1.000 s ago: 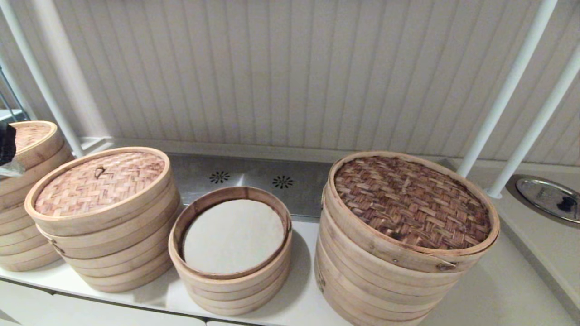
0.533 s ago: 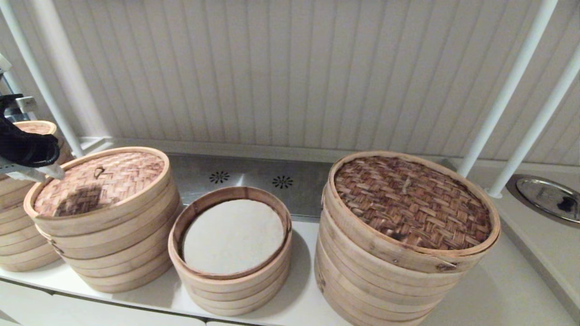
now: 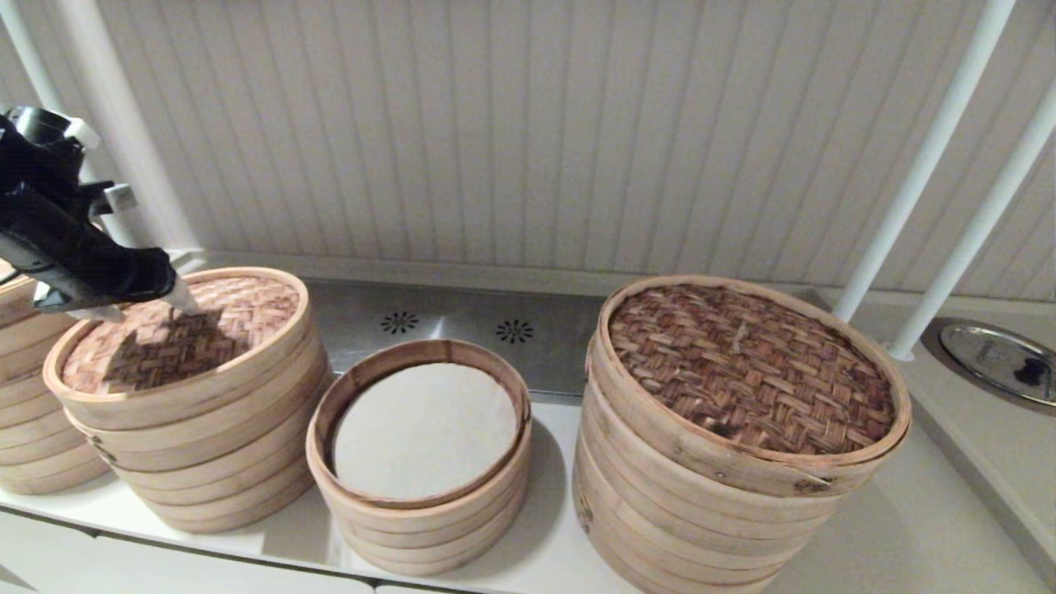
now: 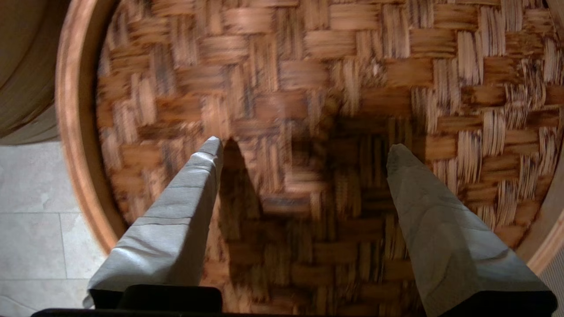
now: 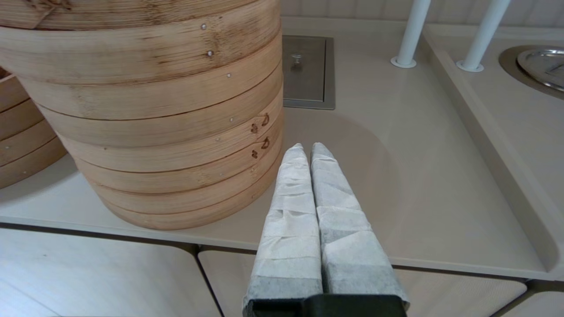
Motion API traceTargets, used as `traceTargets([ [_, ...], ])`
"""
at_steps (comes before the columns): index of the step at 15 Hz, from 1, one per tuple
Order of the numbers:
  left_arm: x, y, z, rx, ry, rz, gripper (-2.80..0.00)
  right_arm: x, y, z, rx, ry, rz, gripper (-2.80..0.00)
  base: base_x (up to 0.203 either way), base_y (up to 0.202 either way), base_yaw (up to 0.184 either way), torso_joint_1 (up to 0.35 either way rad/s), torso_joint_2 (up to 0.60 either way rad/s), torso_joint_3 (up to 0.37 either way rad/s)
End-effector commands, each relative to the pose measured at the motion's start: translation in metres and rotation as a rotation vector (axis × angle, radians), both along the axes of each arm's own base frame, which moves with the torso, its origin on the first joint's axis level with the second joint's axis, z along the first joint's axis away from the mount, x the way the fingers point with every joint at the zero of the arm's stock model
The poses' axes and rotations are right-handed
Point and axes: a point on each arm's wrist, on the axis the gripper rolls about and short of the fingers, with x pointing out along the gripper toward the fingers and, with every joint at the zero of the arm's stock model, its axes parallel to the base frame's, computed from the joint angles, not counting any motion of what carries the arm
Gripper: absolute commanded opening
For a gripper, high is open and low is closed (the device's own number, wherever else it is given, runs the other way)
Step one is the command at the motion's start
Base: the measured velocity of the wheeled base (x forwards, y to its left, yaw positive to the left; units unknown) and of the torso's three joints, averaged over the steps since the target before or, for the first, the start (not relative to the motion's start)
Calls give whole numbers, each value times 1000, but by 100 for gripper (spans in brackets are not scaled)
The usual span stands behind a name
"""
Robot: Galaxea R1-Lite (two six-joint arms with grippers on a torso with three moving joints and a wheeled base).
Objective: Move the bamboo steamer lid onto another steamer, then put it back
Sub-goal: Pick up the steamer
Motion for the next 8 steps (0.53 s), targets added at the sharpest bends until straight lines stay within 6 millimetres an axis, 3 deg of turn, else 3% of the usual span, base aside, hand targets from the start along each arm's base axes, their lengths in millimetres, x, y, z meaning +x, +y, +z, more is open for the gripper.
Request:
traceTargets([
  [1,11,-8,-11,0,23,-23,0,0,0,0,0,2,1,-280,0,0,0,0,0,0],
  [8,12,-10,-10,2,11,-24,0,0,0,0,0,1,1,-280,0,0,0,0,0,0],
])
